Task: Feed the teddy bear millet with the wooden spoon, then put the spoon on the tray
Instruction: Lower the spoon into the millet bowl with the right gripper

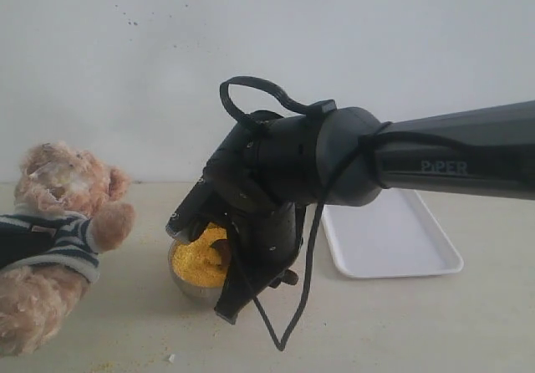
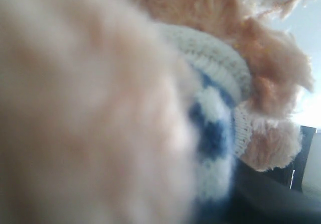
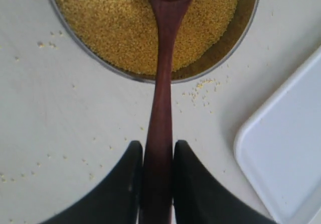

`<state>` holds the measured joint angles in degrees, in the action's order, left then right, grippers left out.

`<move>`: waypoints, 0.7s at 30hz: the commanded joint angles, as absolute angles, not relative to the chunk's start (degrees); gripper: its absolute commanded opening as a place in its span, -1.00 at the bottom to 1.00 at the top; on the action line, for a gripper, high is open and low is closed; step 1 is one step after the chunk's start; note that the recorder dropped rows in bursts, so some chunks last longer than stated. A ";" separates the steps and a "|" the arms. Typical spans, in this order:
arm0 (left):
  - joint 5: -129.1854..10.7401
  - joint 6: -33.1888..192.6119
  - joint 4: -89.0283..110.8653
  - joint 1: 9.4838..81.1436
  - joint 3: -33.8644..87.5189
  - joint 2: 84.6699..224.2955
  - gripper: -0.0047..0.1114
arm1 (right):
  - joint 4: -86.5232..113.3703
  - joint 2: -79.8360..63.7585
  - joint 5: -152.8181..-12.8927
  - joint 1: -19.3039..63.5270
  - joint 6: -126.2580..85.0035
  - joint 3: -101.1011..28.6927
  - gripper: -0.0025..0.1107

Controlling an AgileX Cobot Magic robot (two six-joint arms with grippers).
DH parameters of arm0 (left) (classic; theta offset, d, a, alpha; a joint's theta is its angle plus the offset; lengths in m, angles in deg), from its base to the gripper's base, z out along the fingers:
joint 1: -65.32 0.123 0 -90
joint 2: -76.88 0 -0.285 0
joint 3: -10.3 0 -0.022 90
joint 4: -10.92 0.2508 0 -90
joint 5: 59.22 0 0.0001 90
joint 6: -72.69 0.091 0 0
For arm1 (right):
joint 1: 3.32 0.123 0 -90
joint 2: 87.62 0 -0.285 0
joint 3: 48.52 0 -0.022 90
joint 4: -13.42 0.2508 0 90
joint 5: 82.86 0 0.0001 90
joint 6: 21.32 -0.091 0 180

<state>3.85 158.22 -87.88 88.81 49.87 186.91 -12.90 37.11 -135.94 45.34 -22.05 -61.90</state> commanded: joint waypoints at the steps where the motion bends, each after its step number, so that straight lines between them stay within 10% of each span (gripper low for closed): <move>1: 5.30 158.67 -89.03 88.59 50.16 186.17 -0.85 | -14.60 36.81 -138.22 45.17 -24.16 -62.09 -0.96; 21: 6.41 141.68 -72.42 88.59 58.46 186.17 -0.85 | -9.45 30.55 -143.75 45.17 -20.76 -62.09 -0.96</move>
